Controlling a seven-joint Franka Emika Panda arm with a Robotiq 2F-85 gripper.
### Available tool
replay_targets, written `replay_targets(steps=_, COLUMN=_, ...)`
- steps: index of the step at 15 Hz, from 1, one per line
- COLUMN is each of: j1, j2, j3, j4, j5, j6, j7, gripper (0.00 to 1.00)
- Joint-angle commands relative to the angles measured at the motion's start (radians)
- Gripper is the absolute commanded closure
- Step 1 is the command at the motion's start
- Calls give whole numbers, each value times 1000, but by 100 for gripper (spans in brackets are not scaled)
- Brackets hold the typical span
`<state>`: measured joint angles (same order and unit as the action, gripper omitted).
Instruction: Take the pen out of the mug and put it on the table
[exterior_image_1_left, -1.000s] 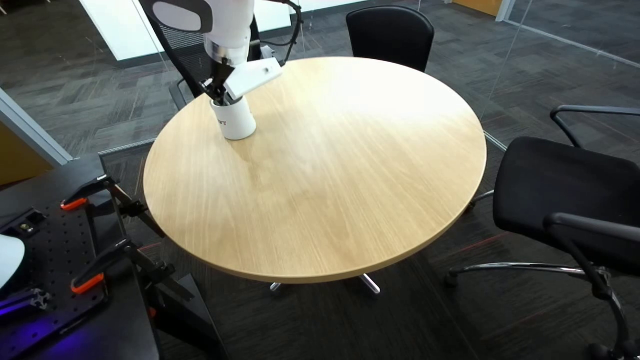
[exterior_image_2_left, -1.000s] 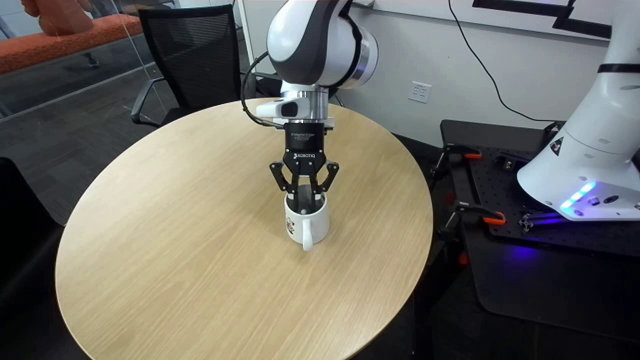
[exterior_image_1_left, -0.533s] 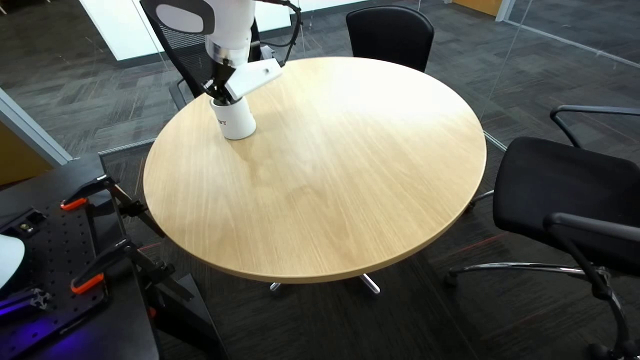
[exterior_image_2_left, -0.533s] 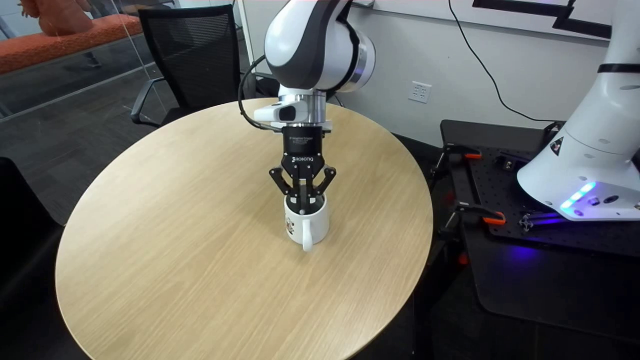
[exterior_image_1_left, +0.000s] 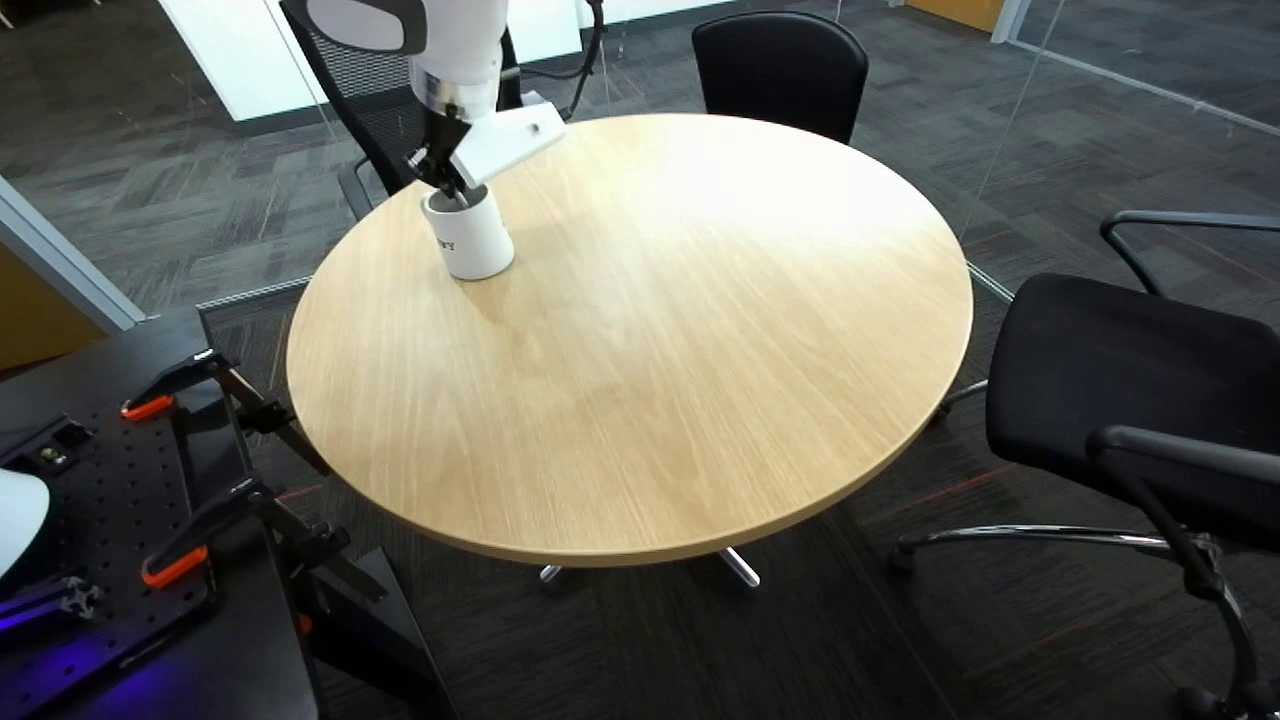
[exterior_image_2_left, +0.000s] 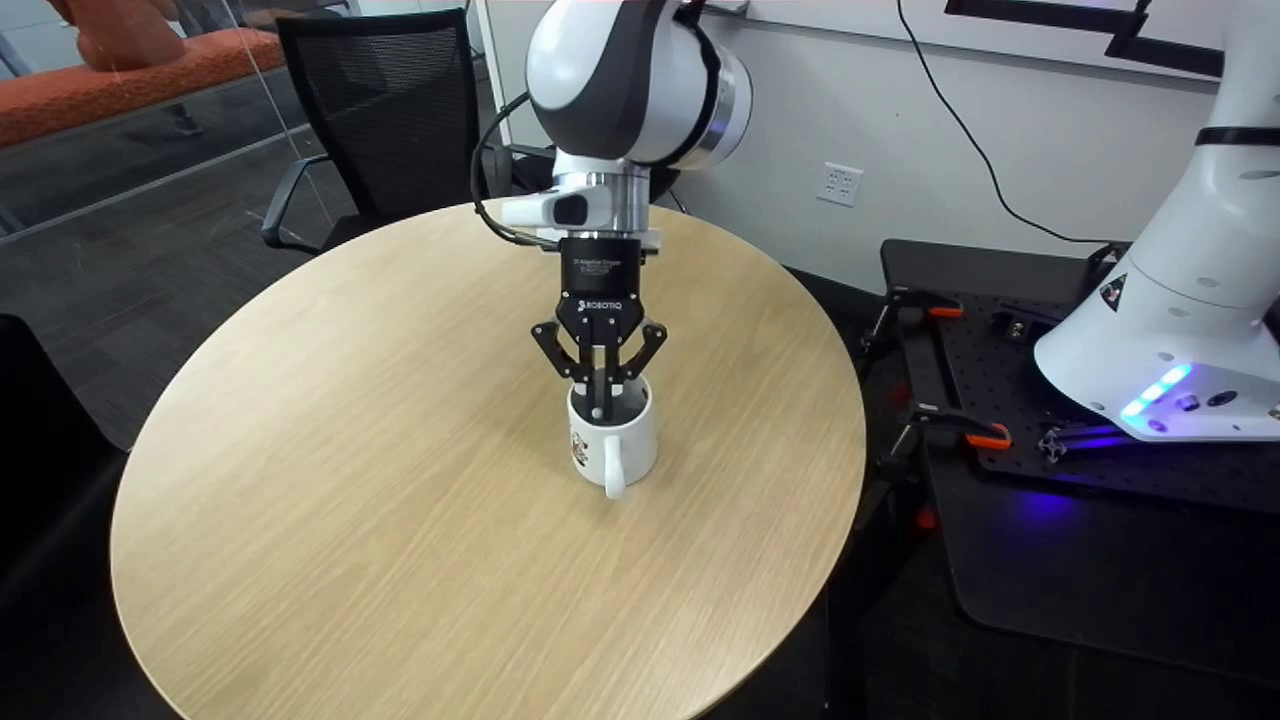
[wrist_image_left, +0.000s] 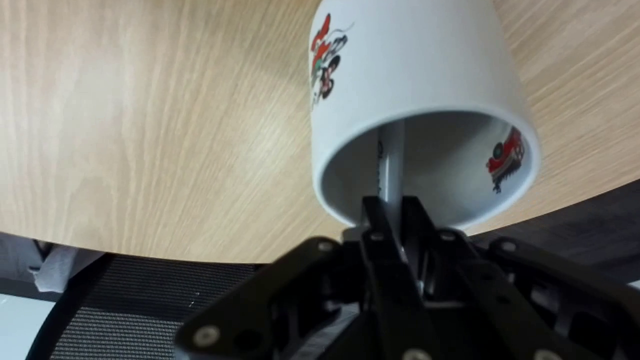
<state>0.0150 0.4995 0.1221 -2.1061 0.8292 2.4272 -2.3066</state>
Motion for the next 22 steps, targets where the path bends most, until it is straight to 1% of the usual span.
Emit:
replay_targets(steps=1, j1=-33, j2=-113, j3=24, j4=-60, j5=9, j6=-8, j7=22, gripper=97)
replay_targets(steps=4, j1=-44, j2=-191, j3=24, j4=-91, j5=23, j6=-45, j7=17, gripper=97)
replay_targets(steps=8, j1=-53, j2=-321, j3=12, j4=-142, j5=53, j6=-141, j7=-4, gripper=97)
replay_targets(steps=10, j1=-53, j2=-387, j3=-1, j4=-168, j5=80, j6=-185, j7=-12, gripper=97)
replay_targets(steps=12, j1=-50, j2=-445, j3=-23, j4=-191, j5=109, j6=-202, j7=6, gripper=97)
replay_targets(steps=14, j1=-43, j2=-493, j3=-47, j4=-213, j5=153, j6=-168, j7=37, gripper=97)
replay_targets(steps=15, j1=-41, j2=-510, j3=-60, j4=-221, j5=181, j6=-130, j7=67, gripper=97)
replay_targets(steps=18, j1=-46, j2=-526, j3=-100, j4=-215, j5=201, j6=-71, j7=151, gripper=97)
replay_targets(steps=21, j1=-49, j2=-506, j3=-129, j4=-194, j5=184, j6=13, j7=268, gripper=97)
replay_targets(steps=22, j1=-52, j2=-493, j3=-137, j4=-185, j5=157, j6=34, j7=331, gripper=97)
